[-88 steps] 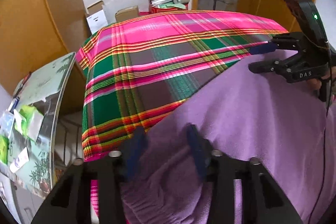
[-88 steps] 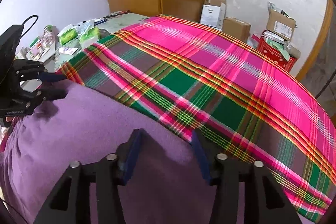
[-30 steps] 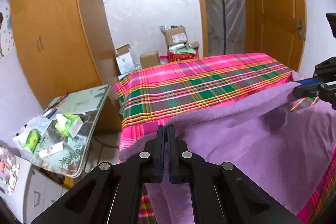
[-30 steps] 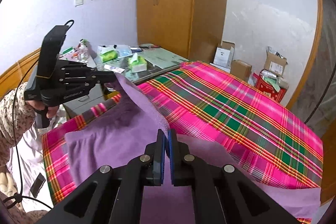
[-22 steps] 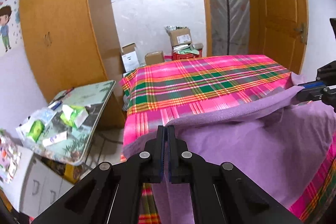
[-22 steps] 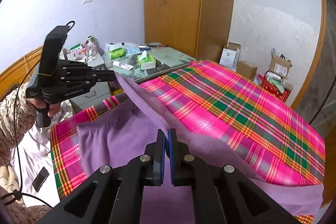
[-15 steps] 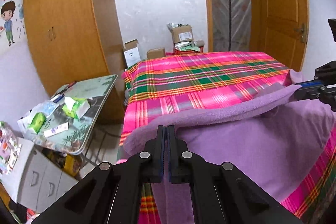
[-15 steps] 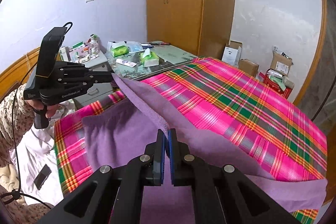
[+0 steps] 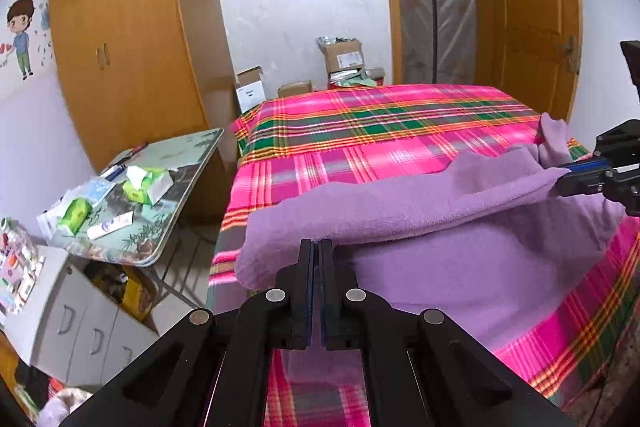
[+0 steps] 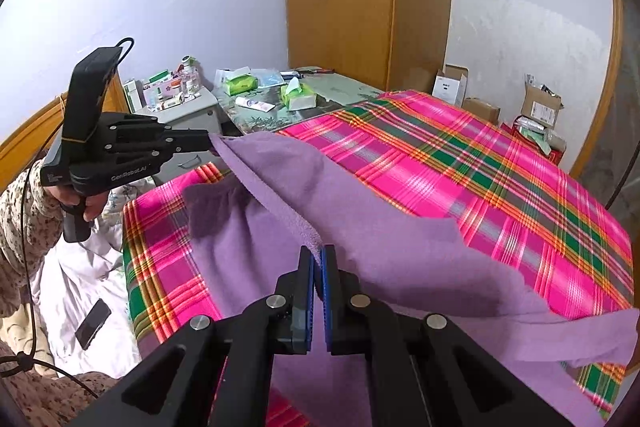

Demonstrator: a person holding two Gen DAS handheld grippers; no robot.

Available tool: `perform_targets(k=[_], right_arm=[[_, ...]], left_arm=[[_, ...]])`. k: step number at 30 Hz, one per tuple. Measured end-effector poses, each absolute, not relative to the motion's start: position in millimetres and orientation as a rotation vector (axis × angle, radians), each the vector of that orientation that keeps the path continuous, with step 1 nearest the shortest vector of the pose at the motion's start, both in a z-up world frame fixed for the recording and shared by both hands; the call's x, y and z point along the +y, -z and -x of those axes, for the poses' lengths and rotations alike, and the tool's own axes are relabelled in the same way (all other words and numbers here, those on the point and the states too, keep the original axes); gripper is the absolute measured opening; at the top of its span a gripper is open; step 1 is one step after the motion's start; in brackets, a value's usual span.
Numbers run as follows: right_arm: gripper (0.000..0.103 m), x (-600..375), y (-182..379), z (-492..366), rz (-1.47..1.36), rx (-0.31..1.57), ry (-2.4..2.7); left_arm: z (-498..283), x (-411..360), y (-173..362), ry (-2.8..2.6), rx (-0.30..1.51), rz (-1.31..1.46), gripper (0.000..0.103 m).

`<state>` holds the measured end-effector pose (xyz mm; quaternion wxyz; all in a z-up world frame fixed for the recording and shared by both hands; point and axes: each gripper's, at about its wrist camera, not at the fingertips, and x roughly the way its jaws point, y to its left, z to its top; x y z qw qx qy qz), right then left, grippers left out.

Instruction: Fold clothes

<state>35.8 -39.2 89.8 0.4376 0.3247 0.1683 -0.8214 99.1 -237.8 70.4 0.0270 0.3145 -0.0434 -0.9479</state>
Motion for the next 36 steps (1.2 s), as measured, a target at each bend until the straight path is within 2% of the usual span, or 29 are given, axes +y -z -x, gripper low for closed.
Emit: perform_targets(k=[8, 15, 24, 31, 35, 36], right_arm=[[0.004, -37, -70, -54, -0.832, 0.455, 2.049], [0.004, -38, -48, -62, -0.879, 0.480, 2.049], [0.004, -35, -31, -73, -0.908, 0.527, 2.039], [0.005, -33, -20, -76, -0.924, 0.538, 2.034], [0.005, -32, -18, -78, -0.911, 0.563, 2.040], [0.005, -32, -17, -78, -0.912, 0.565, 2.042]], left_arm=[[-118, -230, -57, 2.926, -0.110, -0.990, 0.002], [-125, -223, -39, 2.920, -0.165, -1.040, 0.002], [-138, -230, -18, 2.911, -0.096, -1.094, 0.002], [-147, -239, -19, 2.920, 0.065, -1.100, 0.003], [-143, -250, -24, 2.935, 0.247, -1.109, 0.012], [-142, -253, -25, 2.942, 0.301, -1.109, 0.017]])
